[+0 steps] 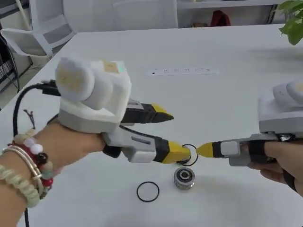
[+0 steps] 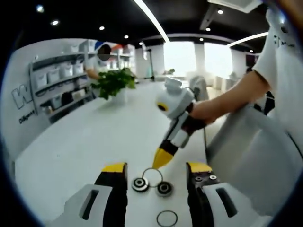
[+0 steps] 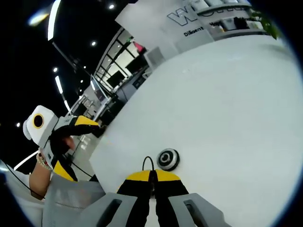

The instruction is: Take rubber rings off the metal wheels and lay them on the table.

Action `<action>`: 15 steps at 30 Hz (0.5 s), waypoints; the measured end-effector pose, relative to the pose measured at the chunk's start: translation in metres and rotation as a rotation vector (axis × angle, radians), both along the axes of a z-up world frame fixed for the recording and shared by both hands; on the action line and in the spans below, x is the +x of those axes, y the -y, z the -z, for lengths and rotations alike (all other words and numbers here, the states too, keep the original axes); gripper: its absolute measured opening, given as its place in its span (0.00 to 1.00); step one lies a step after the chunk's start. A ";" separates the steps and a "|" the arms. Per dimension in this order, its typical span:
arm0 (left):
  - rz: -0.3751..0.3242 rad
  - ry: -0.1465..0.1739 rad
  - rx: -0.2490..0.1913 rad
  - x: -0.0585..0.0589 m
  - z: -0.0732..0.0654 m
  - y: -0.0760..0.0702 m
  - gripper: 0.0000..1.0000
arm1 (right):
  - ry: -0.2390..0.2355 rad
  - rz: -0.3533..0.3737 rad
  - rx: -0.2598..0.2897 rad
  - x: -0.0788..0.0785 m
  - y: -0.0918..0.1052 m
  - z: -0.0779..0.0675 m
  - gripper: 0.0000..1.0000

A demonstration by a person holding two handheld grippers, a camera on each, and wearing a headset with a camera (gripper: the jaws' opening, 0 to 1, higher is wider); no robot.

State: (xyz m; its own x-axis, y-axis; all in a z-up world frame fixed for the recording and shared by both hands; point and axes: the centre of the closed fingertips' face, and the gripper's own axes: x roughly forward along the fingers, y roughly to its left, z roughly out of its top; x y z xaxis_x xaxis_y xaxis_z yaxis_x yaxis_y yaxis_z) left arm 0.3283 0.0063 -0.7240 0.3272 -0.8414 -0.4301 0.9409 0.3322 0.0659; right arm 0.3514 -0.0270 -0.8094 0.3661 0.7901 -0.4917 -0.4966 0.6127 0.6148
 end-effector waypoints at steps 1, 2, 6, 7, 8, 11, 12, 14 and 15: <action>-0.005 0.005 0.002 -0.001 -0.003 -0.004 0.51 | 0.002 0.000 0.004 0.000 0.000 -0.001 0.00; -0.015 0.012 0.010 -0.003 -0.006 -0.012 0.52 | 0.004 0.000 0.007 0.000 -0.001 -0.002 0.00; -0.073 0.017 0.031 -0.006 -0.011 -0.039 0.60 | 0.009 -0.006 0.020 0.000 -0.004 -0.005 0.00; -0.093 0.016 0.029 -0.008 -0.012 -0.048 0.60 | 0.011 -0.008 0.021 0.000 -0.005 -0.006 0.00; -0.108 0.015 0.022 -0.009 -0.013 -0.054 0.61 | 0.012 -0.010 0.023 0.000 -0.005 -0.006 0.00; -0.131 0.003 0.016 -0.018 -0.011 -0.073 0.61 | 0.012 -0.019 0.028 -0.002 -0.008 -0.007 0.00; -0.158 -0.009 0.012 -0.019 -0.008 -0.081 0.61 | 0.013 -0.025 0.029 -0.003 -0.009 -0.008 0.00; -0.188 -0.023 0.006 -0.021 -0.006 -0.092 0.64 | 0.013 -0.032 0.030 -0.004 -0.011 -0.008 0.00; -0.201 -0.027 0.002 -0.022 -0.005 -0.097 0.66 | 0.012 -0.037 0.032 -0.004 -0.013 -0.008 0.00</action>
State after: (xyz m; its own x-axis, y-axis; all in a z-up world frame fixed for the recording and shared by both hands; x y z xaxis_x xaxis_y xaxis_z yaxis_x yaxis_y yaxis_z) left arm 0.3062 0.1032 -0.7187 0.4767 -0.7593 -0.4430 0.8572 0.5133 0.0426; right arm 0.3469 -0.0143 -0.8012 0.3419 0.8184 -0.4619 -0.5265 0.5740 0.6271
